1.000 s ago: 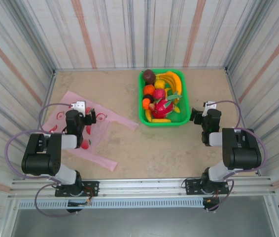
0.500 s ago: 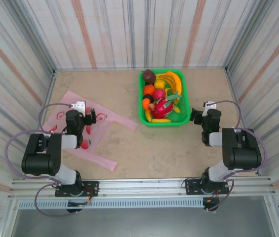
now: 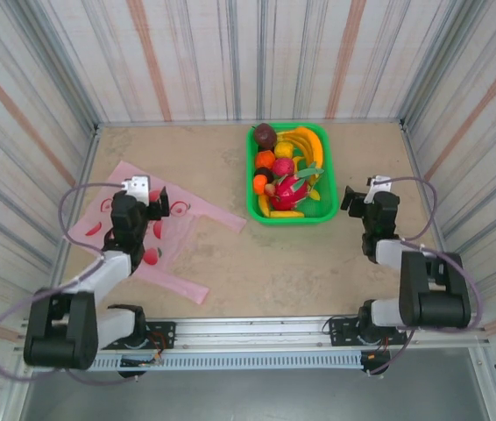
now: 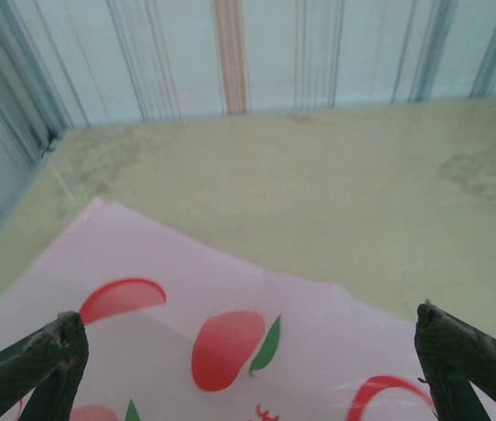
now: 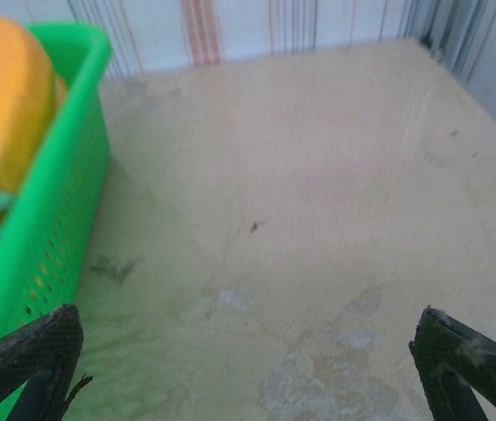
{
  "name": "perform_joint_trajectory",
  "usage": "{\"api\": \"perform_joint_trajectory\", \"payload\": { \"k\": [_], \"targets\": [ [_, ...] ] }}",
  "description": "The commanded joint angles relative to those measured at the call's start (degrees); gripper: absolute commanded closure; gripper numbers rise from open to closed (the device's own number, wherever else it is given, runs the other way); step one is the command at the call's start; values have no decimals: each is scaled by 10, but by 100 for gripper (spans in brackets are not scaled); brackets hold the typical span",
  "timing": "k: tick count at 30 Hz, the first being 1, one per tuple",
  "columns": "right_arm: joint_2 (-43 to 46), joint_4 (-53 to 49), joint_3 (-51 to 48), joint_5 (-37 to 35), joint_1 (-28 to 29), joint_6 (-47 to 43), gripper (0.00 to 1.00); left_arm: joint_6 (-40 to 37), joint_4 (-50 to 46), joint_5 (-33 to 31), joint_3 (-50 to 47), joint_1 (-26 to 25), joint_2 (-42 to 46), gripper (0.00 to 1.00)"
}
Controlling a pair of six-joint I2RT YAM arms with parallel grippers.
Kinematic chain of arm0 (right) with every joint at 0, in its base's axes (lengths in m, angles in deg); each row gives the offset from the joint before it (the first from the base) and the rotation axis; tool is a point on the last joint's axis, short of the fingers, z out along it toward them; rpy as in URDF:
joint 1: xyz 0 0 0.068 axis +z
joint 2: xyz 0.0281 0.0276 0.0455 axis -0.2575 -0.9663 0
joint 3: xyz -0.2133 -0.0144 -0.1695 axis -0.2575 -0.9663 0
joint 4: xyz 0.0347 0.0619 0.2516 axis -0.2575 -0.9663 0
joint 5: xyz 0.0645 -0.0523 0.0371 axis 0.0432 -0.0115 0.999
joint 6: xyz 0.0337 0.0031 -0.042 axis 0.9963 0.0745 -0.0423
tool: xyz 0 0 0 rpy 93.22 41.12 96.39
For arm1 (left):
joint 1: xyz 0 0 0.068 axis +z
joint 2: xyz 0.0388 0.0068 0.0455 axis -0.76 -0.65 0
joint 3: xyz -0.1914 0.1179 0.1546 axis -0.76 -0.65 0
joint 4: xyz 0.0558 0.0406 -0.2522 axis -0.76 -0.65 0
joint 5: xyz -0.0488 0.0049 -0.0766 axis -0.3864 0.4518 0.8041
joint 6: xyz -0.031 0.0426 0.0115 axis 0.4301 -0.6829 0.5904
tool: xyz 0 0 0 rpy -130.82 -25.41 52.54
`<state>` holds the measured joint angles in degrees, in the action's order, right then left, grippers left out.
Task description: Place the fake fruits into the plastic bag and tie a complex knot
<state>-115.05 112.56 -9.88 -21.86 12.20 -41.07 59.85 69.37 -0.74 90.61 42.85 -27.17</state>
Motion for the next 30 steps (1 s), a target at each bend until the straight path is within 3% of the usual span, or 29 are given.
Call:
{"api": "perform_joint_trajectory", "payload": {
  "k": [1, 8, 14, 20, 25, 30],
  "targets": [
    [90, -151, 33, -16, -7, 46, 1, 15, -203, -45, 68, -29, 77, 3],
    [259, -423, 127, 98, -8, 154, 1, 80, -492, -69, 177, -79, 131, 10],
    [343, -492, 164, 242, -3, 225, 1, 124, -648, -111, 206, -129, 100, 11],
    [393, -520, 175, 251, 4, 231, 1, 150, -662, -144, 198, -192, 15, 11],
    [400, -535, 176, 246, 5, 225, 1, 165, -670, -182, 233, -198, -80, 12],
    [398, -545, 174, 232, 5, 214, 1, 168, -672, -171, 264, -203, -155, 12]
  ]
}}
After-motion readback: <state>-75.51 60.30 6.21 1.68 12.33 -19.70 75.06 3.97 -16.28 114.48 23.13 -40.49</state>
